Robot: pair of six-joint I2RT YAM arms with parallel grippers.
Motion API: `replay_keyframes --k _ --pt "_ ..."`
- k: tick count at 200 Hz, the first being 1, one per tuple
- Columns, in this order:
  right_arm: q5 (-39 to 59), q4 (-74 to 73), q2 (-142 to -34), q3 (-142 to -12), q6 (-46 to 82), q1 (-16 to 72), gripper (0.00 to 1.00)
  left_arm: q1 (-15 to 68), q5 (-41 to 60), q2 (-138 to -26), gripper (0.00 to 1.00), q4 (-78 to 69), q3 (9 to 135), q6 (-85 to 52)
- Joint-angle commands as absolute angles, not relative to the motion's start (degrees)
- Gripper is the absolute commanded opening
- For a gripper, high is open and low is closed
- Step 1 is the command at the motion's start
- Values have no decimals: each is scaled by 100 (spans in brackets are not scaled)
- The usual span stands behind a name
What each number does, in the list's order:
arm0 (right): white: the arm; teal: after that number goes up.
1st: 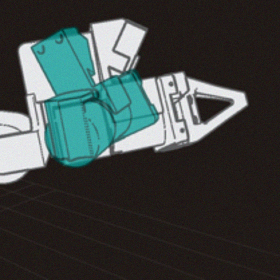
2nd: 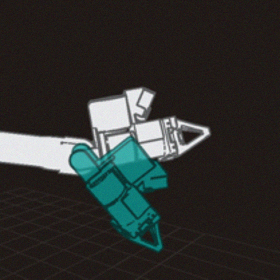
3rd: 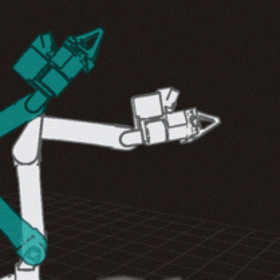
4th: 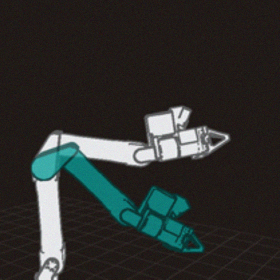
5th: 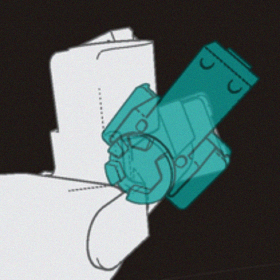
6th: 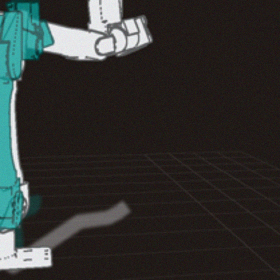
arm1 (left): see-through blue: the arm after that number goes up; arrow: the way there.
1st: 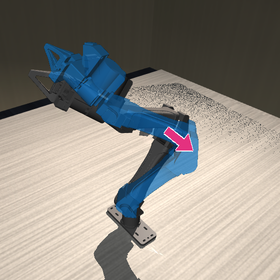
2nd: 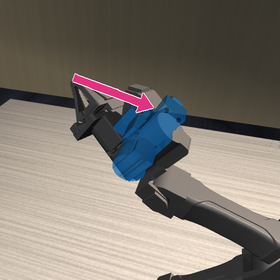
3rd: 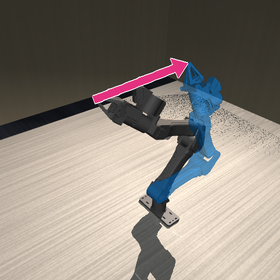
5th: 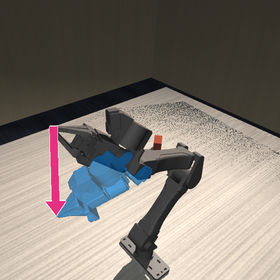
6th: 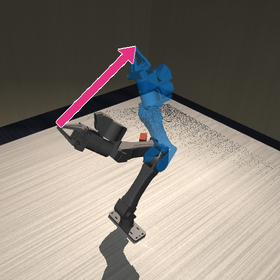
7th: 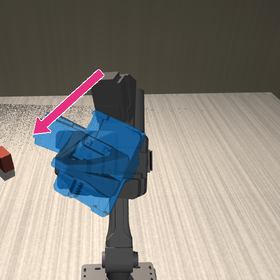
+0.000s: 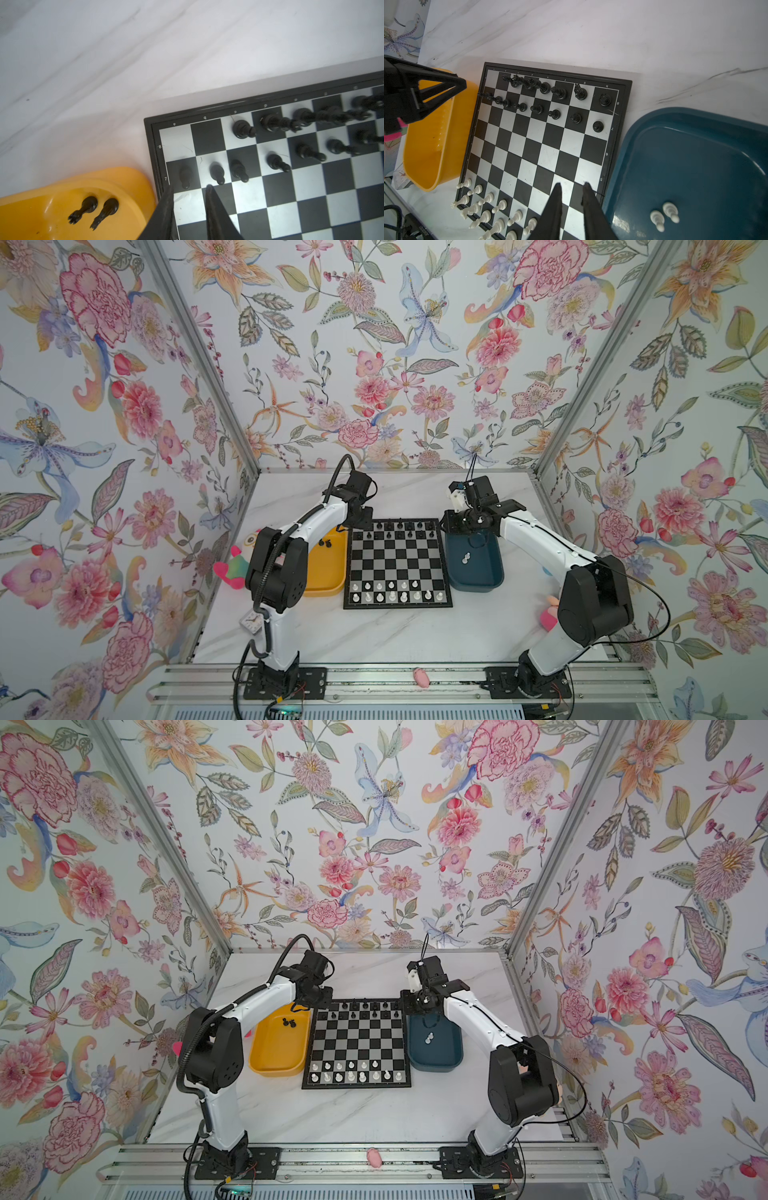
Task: Set up the chess pieces on the board
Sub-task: 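Raise the left arm high while the right gripper moves over the teal tray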
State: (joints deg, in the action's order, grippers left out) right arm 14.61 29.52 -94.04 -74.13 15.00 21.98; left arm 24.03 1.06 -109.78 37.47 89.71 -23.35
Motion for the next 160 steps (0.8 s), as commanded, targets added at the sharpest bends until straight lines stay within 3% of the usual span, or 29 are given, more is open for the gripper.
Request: replay_keyframes --k 1,87,160 --pt "1173 3223 -9129 -7378 1479 2121 21 2428 1 -10420 30 3555 9047 -2252" --pt "547 3995 -8737 -7231 1247 1774 23 2369 -114 -8508 31 1089 7345 -2075" --pt "418 4050 -9000 -6827 1281 1602 23 2127 -244 -7345 45 -908 5737 -2169"
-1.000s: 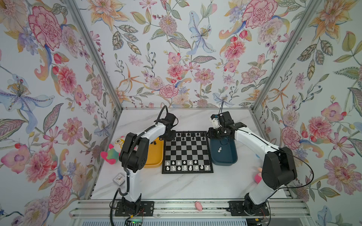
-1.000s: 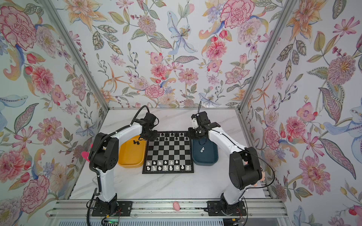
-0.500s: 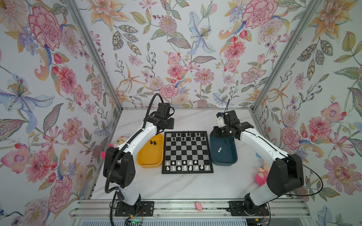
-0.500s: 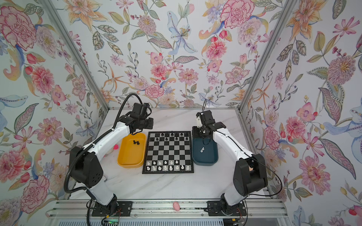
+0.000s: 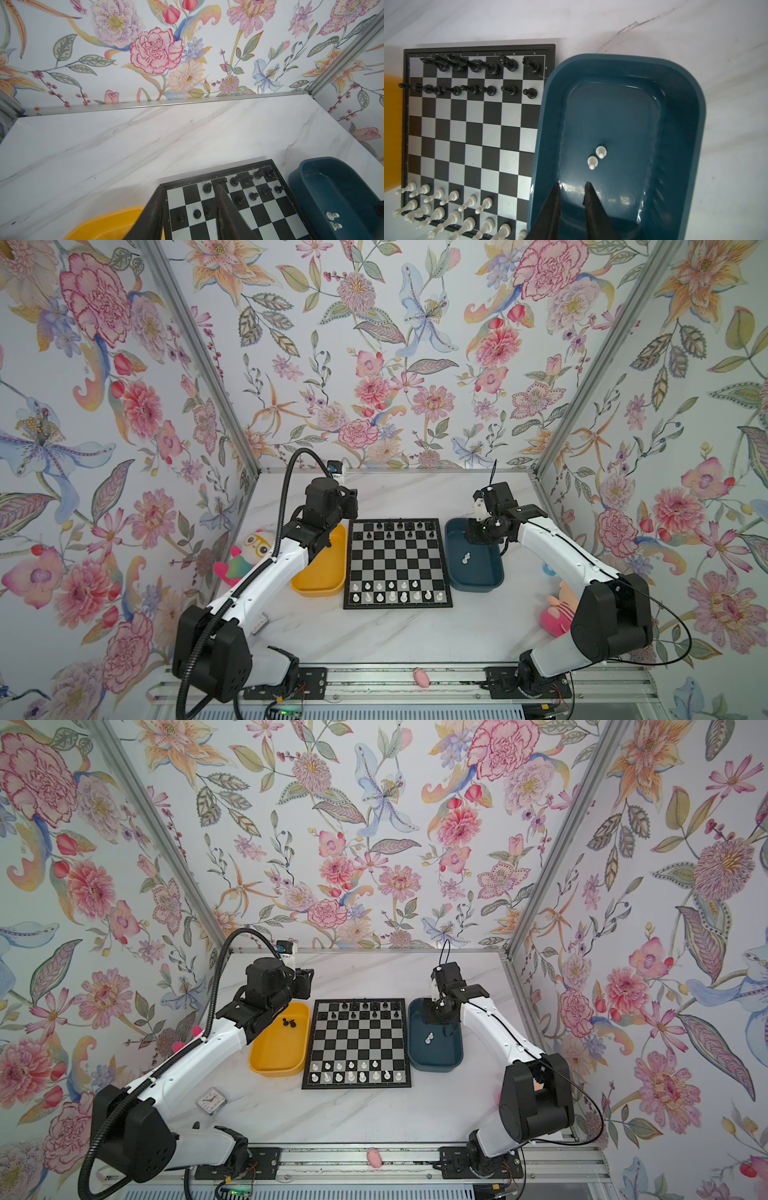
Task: Set up the chess pieces on the board
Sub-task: 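Raise the left arm high while the right gripper moves over the teal tray, then lower the right gripper onto a white pawn in the teal tray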
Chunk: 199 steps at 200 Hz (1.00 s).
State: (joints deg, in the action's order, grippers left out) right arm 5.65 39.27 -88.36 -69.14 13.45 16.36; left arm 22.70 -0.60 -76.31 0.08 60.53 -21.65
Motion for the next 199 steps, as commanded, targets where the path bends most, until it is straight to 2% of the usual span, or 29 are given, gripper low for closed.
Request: replay_keyframes --k 1,47,99,199 --pt "416 4051 -9004 -6824 1286 1601 23 2123 -245 -7338 45 -924 5729 -2175" --pt "111 4034 -9422 -6825 1270 1538 23 1832 -124 -7046 48 -1656 5111 -2364" --pt "263 3932 -9881 -6825 1289 1484 23 1651 -42 -7023 50 -1820 4875 -2468" --pt "283 3744 -10037 -6652 1423 1475 26 1608 89 -7022 52 -1945 4772 -2479"
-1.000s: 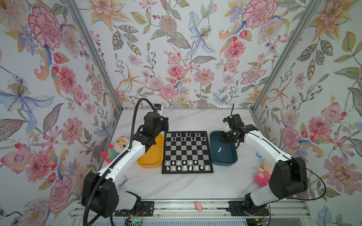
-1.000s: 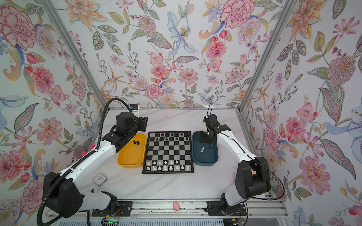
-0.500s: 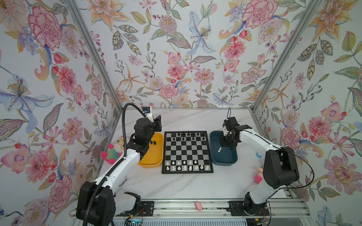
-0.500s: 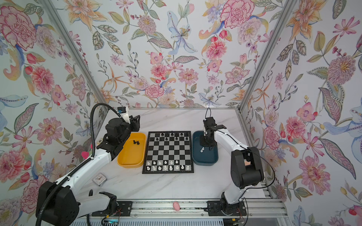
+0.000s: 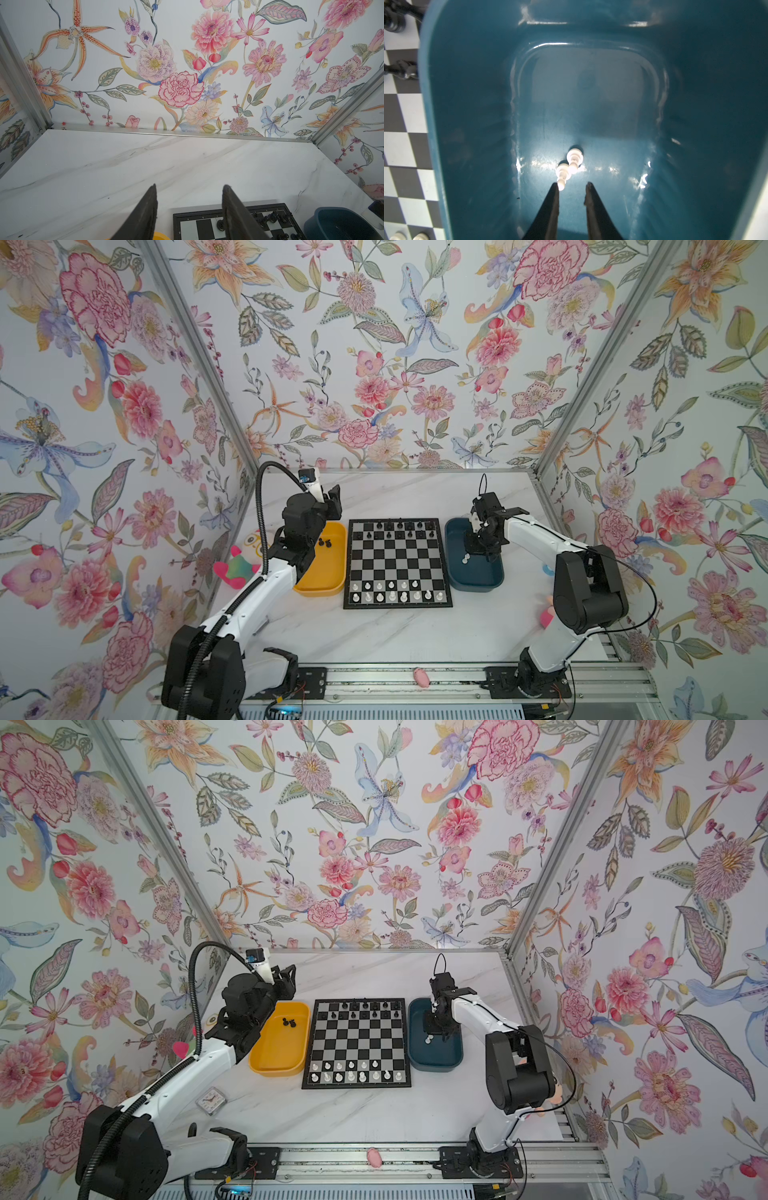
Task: Set up the chess pieces on the board
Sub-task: 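Lower the right gripper onto a white pawn in the teal tray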
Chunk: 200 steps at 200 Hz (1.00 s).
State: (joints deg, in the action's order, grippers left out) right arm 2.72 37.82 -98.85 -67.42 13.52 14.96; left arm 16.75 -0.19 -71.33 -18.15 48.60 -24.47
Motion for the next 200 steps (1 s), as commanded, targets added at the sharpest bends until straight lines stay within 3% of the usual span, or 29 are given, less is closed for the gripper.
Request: replay_keyframes --k 1,200 --pt "282 3744 -10041 -6648 1419 1472 26 1608 93 -7022 52 -1944 4772 -2479" --pt "367 3568 -10440 -6730 1414 1466 20 1593 220 -7155 52 -1969 4817 -2526"
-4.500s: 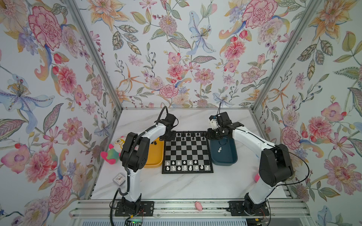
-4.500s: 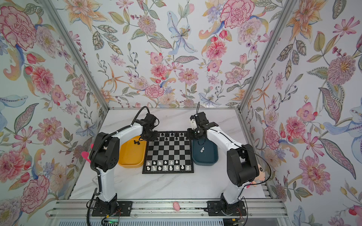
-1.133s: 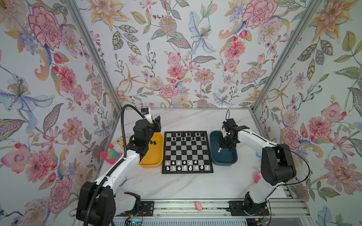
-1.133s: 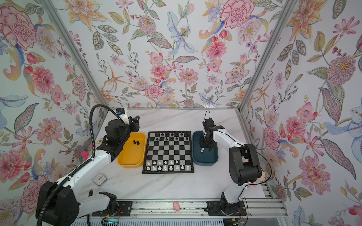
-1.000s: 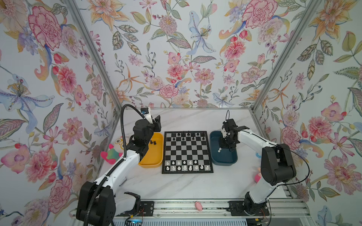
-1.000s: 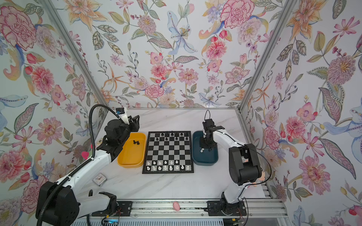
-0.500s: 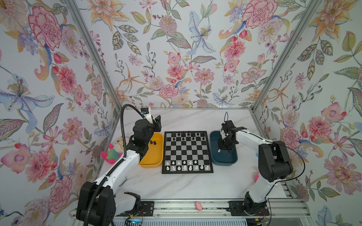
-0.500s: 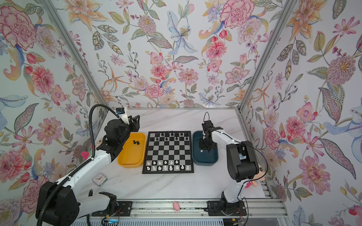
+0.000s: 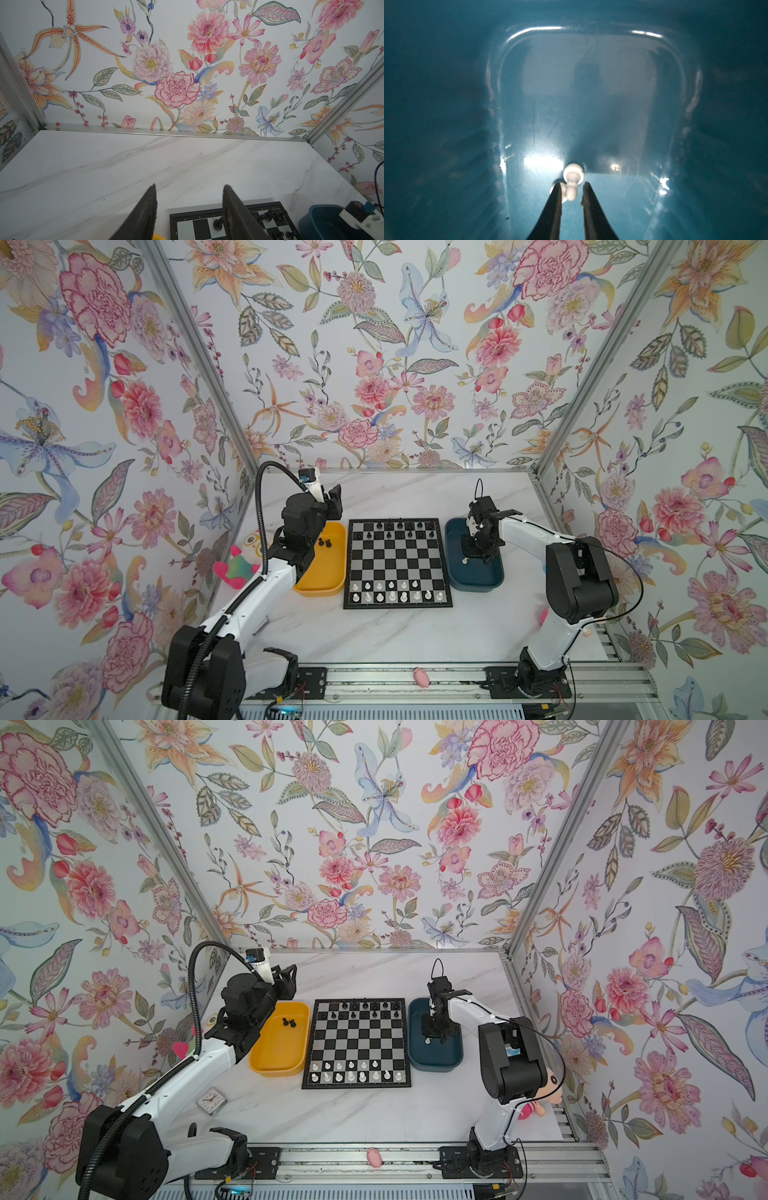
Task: Set up the chess pieces on the board
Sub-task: 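Lower the right gripper onto a white pawn in the teal tray, then close the right gripper on the white pawn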
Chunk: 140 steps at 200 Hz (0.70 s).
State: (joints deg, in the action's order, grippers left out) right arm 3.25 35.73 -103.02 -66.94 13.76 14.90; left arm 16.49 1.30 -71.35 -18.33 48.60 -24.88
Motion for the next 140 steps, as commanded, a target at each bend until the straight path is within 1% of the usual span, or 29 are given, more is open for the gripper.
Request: replay_keyframes --k 1,140 --pt "368 3564 -10445 -6731 1414 1467 20 1588 220 -7154 52 -1973 4817 -2524" --pt "396 3524 -10595 -6821 1387 1467 16 1590 290 -7207 53 -1954 4860 -2584"
